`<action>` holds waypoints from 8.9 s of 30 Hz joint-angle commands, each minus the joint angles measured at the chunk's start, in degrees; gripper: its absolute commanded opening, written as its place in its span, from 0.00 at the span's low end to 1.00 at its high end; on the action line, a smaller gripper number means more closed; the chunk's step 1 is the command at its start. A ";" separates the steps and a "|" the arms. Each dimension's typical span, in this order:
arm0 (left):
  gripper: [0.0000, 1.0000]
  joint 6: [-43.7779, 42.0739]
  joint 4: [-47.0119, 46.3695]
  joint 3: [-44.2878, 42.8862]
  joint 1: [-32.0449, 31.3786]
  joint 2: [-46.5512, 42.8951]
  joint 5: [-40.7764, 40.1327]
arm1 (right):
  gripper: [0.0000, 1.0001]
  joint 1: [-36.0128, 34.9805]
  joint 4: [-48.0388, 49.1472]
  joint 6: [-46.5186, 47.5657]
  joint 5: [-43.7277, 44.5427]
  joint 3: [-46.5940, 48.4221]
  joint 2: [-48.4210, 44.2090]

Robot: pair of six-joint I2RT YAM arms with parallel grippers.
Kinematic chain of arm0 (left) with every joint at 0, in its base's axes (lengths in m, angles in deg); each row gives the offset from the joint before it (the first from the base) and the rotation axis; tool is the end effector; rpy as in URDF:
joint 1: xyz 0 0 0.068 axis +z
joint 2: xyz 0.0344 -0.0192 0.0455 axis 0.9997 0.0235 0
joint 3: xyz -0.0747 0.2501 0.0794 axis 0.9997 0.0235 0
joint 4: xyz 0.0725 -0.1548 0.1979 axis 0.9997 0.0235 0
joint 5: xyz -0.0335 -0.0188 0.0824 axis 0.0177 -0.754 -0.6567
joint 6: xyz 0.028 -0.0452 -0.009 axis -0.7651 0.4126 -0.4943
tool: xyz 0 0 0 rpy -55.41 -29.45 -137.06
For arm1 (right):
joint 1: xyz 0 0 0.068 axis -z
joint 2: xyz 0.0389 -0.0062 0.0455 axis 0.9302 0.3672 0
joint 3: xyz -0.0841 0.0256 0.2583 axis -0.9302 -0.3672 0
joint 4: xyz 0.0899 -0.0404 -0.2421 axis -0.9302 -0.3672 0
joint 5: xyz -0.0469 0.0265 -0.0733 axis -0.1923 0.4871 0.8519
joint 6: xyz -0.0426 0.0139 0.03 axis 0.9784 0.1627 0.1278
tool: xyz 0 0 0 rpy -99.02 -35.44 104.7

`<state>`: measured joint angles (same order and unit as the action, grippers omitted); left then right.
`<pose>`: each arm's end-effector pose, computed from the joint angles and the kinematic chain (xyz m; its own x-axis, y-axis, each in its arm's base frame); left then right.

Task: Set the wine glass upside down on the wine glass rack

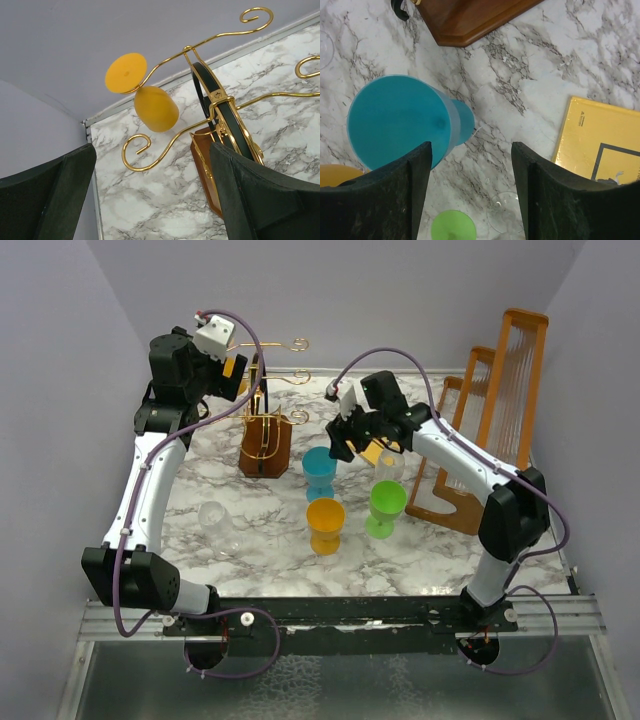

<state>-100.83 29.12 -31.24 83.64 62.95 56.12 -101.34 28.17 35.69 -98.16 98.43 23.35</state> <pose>0.3187 -0.0323 0.4375 -0.1341 0.3084 -0.9418 0.2586 0.9283 0.2672 0.3284 0.2283 0.3023 -0.4275 -0.5106 -0.7460 -0.8368 0.5357 0.1130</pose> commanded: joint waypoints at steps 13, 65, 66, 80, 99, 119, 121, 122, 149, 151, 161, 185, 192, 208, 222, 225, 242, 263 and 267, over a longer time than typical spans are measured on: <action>0.99 1.39 0.29 -0.81 -0.32 -1.29 1.06 | 0.30 -1.75 -6.58 1.20 0.08 5.04 4.18; 0.78 50.08 -19.84 -6.90 -5.26 9.80 39.23 | 0.01 1.95 2.74 -3.28 18.25 25.28 -15.39; 0.78 51.17 -20.71 -6.68 -5.44 10.16 39.66 | 0.01 1.95 2.45 -3.67 17.38 25.77 -15.41; 0.63 58.36 -28.31 -2.65 -7.57 11.50 45.13 | 0.01 1.95 1.09 -5.81 10.42 27.15 -15.01; 0.39 59.19 -27.64 -2.86 -8.07 13.26 46.60 | 0.01 1.97 1.02 -5.78 8.63 26.69 -15.41; 0.25 55.94 -25.18 -4.15 -8.04 13.07 44.84 | 0.01 2.01 2.96 -3.37 11.55 22.47 -17.06; 0.19 55.58 -25.14 -4.23 -8.14 13.03 44.66 | 0.01 1.96 3.03 -3.25 11.52 22.22 -17.04; 0.13 55.45 -25.13 -4.27 -8.09 12.91 44.55 | 0.01 2.00 3.04 -3.24 11.43 22.17 -17.09; 0.00 10.58 0.27 -29.05 -8.37 16.16 -2.90 | 1.00 1.95 1.89 9.28 21.15 13.99 -23.16; 0.00 4.98 -0.25 -32.00 -10.09 18.37 -8.86 | 1.00 1.99 1.85 11.74 20.95 11.21 -23.77; 0.00 -13.55 -5.95 -43.27 -14.21 28.42 -16.41 | 1.00 2.01 -1.75 22.23 5.93 -2.43 -29.67; 0.00 -37.81 -10.97 -48.46 -17.95 46.80 -15.98 | 1.00 1.97 -6.37 24.99 -5.35 -4.57 -30.01; 0.00 -39.03 -9.12 -47.67 -16.85 47.01 -16.71 | 1.00 1.95 -6.65 24.99 -6.09 -4.07 -29.51; 0.00 -41.44 -4.40 -43.04 -15.91 43.23 -17.32 | 1.00 1.95 -6.55 25.17 -6.23 -4.38 -29.11; 0.00 -42.51 -0.72 -36.63 -17.95 37.48 -15.17 | 1.00 1.95 -6.31 25.17 -6.01 -4.68 -29.07; 0.00 -43.07 -0.29 -36.51 -18.48 37.50 -14.72 | 0.99 1.95 -6.27 25.17 -5.78 -4.79 -29.32; 0.00 -45.06 -0.99 -37.17 -20.53 40.20 -11.66 | 1.00 1.97 -5.65 25.34 -4.87 -5.71 -29.94; 0.08 -42.51 2.65 -44.74 -19.23 46.23 -19.02 | 1.00 1.95 -5.68 25.48 -5.06 -5.91 -30.04; 0.12 -42.31 4.35 -44.52 -18.98 45.82 -18.79 | 1.00 1.95 -5.63 25.43 -5.25 -5.93 -30.04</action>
<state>-144.20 31.75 -74.03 64.12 109.04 38.52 -99.24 21.48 60.78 -102.75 93.15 -5.96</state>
